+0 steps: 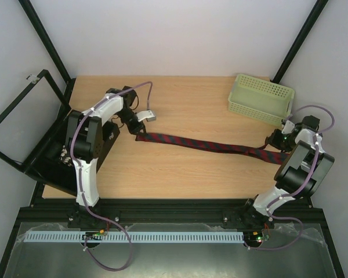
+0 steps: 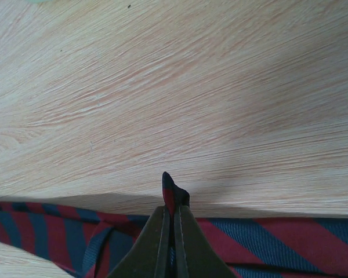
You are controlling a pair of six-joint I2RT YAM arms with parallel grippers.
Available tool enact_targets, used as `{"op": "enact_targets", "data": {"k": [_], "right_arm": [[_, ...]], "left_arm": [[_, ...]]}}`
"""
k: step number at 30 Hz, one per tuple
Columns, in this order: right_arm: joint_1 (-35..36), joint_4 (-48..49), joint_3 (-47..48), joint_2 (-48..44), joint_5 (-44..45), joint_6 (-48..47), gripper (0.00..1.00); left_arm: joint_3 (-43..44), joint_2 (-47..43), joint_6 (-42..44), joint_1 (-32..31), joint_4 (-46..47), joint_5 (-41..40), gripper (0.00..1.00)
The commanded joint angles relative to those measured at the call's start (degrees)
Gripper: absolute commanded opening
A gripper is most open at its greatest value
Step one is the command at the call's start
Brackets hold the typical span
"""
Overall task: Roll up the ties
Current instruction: Adjust the tie at the center of the board.
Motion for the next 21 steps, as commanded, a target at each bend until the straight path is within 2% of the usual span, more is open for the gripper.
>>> {"op": "enact_targets", "data": {"k": [1,6,8,10,13,14,16,18,21], "right_arm": [[-0.3,0.2,-0.9,1.7,-1.5,0.1,0.03],[-0.3,1.0,-2.9,2.8,-0.7,-0.1,0.09],[-0.3,0.3,-3.4,2.8,0.4,-0.8,0.16],[-0.3,-1.2,-2.9,2.7,2.2,-1.6,0.3],[-0.3,-5.1,-0.4,2.2,5.0,-4.0,0.52],[-0.3,-6.4,0.8,2.0,6.1,-4.6,0.6],[-0.3,-9.1,3.4,1.3,6.4,-6.7,0.7],[-0.3,-10.7,6.0,-0.2,6.7,-8.3,0.8],[-0.3,-11.4,9.0,-2.6,7.7,-9.8,0.97]], "left_arm": [[2.3,5.3,-1.7,-0.6,-3.5,0.3,0.08],[1.4,7.6,-5.7,0.2,1.0,-3.5,0.09],[1.2,7.7,-7.4,0.5,2.6,-4.4,0.14],[1.3,6.9,-8.5,0.5,3.5,-4.5,0.31],[1.3,3.6,-8.8,0.6,4.0,-3.7,0.48],[1.2,2.2,-9.0,0.6,4.5,-3.4,0.57],[0.9,-1.0,-10.3,0.7,6.3,-3.6,0.75],[0.7,-4.2,-11.2,1.1,8.3,-3.8,0.98],[-0.8,-9.9,-14.0,1.9,13.7,-5.3,0.99]]}}
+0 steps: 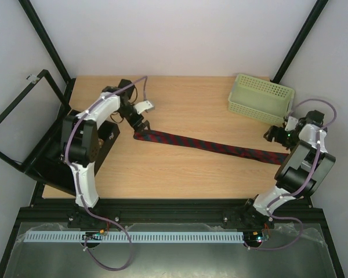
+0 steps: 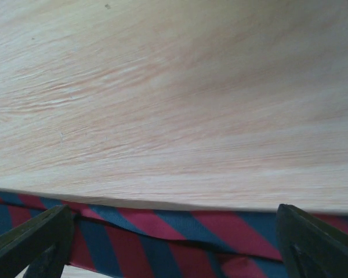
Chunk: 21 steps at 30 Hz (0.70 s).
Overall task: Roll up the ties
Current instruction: Adjust the tie at the center of the board, then smooth out the tie at the center of the board.
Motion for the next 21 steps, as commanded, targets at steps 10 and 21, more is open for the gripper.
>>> {"op": "enact_targets", "data": {"k": [10,21], "right_arm": [[-0.1,-13.6,7.4,-9.8,-10.7,-18.4,0.99],[16.2,-21.5,3.0,-3.8,-4.6,-43.2,0.99]], "left_arm": [[-20.2,-27.4,-6.8,-0.3,32.9,1.8,0.99],[-5.3,-5.7,16.8,-5.9,2.8,5.5,0.96]]}}
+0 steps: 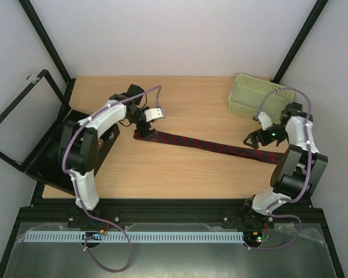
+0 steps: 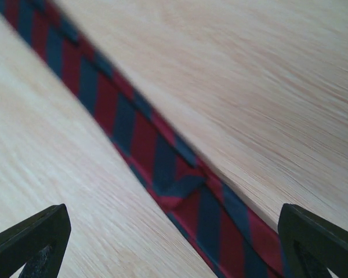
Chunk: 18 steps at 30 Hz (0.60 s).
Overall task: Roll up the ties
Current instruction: Smooth out the tie at the center of the board.
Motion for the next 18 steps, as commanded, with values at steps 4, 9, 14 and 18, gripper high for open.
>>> {"op": "enact_targets", "data": {"k": [4,9,14,18], "right_arm": [[12.3,-0.3,-5.9,1.3,0.6,-10.6,0.99],[17.6,5.5,-9.4,3.2,0.6,-11.7,0.99],[20.4,7.0,-6.7,6.5,0.6,-10.6,0.98],[23.7,8.7,-5.8,6.8,1.1,-9.2,0.99]], "left_arm": [[13.9,15.2,7.7,0.1,-16.3,2.2,0.88],[24.9,24.5,5.8,0.7,-25.0,0.1,0.72],[28.4,28.1,5.8,1.1,-27.4,-1.3,0.61],[28.2,29.5,8.4,1.1,-30.2,-0.3,0.37]]}}
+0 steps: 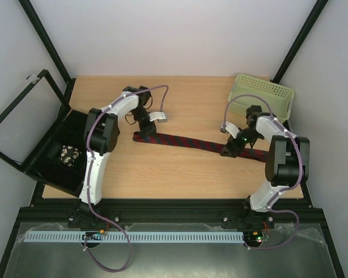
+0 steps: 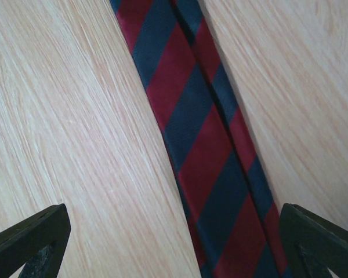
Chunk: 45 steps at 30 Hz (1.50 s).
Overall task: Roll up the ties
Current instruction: Smooth out the tie at the center of the board.
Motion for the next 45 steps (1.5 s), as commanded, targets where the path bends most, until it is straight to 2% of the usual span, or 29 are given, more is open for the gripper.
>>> {"op": "enact_targets", "data": {"k": [1,6,8,11,13,16,18,24,28,32,37,40,45], "right_arm": [[3.6,1.4,1.6,-0.1,-0.2,0.7,0.99],[6.3,1.2,1.6,-2.7,0.8,2.2,0.97],[7.4,0.7,0.9,-4.3,0.5,2.0,0.96],[9.6,1.6,-2.0,-7.2,0.3,0.3,0.94],[11.7,3.9,-5.0,-8.5,-0.4,-1.0,0.94],[15.0,6.9,-8.6,-9.2,-2.4,-2.0,0.93],[17.5,9.4,-10.5,-9.6,-3.4,-2.3,0.93],[25.0,16.2,-11.8,-8.3,-3.6,-1.8,0.95],[29.5,20.9,-11.0,-4.3,-2.1,-0.8,0.96],[32.7,23.1,-8.1,0.7,0.5,0.8,0.96],[34.7,23.7,-5.3,4.9,2.7,0.7,0.96],[35.6,22.8,-4.5,7.0,4.3,-0.9,0.95],[36.0,21.4,-3.3,8.8,6.0,-2.3,0.86]], "left_arm": [[1.0,1.6,3.5,0.3,-7.6,1.7,0.31],[-6.3,-2.0,4.0,-0.6,-11.1,11.0,0.11],[-11.2,-3.9,3.9,-1.0,-11.1,13.9,0.08],[-16.5,-5.6,3.4,-1.0,-9.9,13.8,0.08],[-19.6,-8.3,-2.4,1.6,-3.4,13.9,0.17],[-24.6,-15.8,-11.5,6.1,9.7,14.3,0.57],[-29.6,-22.6,-13.1,6.8,16.2,12.8,0.74],[-50.1,-45.0,-6.9,1.6,28.7,2.8,0.93],[-62.7,-55.1,-2.3,-2.4,35.5,-0.5,0.98],[-69.7,-58.5,0.2,-7.7,38.0,-6.6,0.99],[-71.4,-57.1,-0.4,-9.3,40.0,-9.9,0.99],[-71.5,-53.7,1.8,-10.0,39.4,-12.2,0.94],[-69.5,-49.0,0.9,-9.4,41.7,-15.1,0.86]]}}
